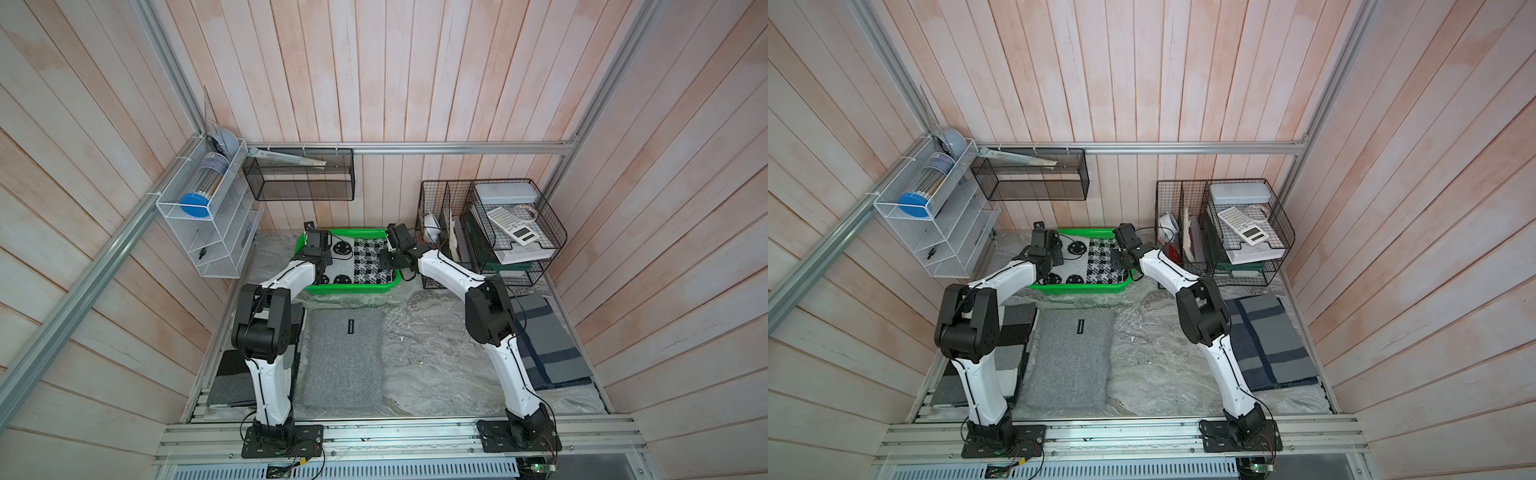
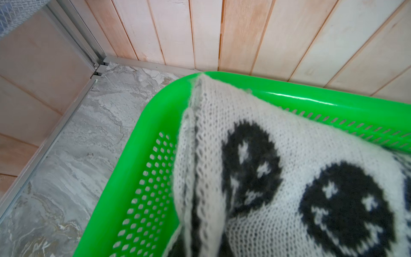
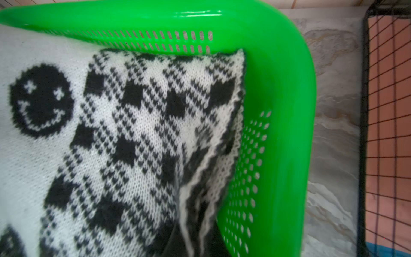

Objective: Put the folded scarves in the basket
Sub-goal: Place the scarf in the basket, then adjust the scarf at the center of the board.

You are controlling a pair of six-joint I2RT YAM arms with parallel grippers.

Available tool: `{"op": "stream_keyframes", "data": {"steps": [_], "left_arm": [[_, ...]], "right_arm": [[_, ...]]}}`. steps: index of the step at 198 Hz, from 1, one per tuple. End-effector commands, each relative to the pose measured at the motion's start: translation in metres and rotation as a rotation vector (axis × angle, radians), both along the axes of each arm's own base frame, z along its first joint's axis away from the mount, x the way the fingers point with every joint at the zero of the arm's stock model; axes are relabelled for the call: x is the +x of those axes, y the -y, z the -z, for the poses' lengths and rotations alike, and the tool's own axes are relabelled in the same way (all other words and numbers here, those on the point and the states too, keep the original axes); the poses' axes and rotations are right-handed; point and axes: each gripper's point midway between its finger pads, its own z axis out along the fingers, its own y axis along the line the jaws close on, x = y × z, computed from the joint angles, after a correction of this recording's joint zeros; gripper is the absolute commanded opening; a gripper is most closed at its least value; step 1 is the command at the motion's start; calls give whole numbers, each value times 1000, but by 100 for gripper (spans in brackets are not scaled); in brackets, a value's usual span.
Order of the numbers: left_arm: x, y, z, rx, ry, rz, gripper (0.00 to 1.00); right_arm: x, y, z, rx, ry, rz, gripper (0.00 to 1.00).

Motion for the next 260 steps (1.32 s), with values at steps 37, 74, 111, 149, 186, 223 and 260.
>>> {"op": "stream_keyframes", "data": {"steps": [37,74,111,149,186,223,260], "left_arm": [[-25,9,-50,-58,109,-32,0],[-16,-5,-46,2,75,-83,0],[-5,-9,-35,15,61,-101,0],[2,-13,-24,13,47,-129,0],[6,-9,-23,-27,8,-125,51],[0,1,-47,-125,55,-112,92],[-23,19,-92,-218,146,-99,95]], "right_arm": [[-13,48,5,-148,-10,59,0],[-11,47,-12,-97,34,78,0],[-3,45,-20,-60,64,122,0],[0,49,-16,-59,62,143,0],[2,46,-23,-35,70,127,39],[-7,42,-50,1,85,83,63],[-34,45,-79,83,98,36,63]]}}
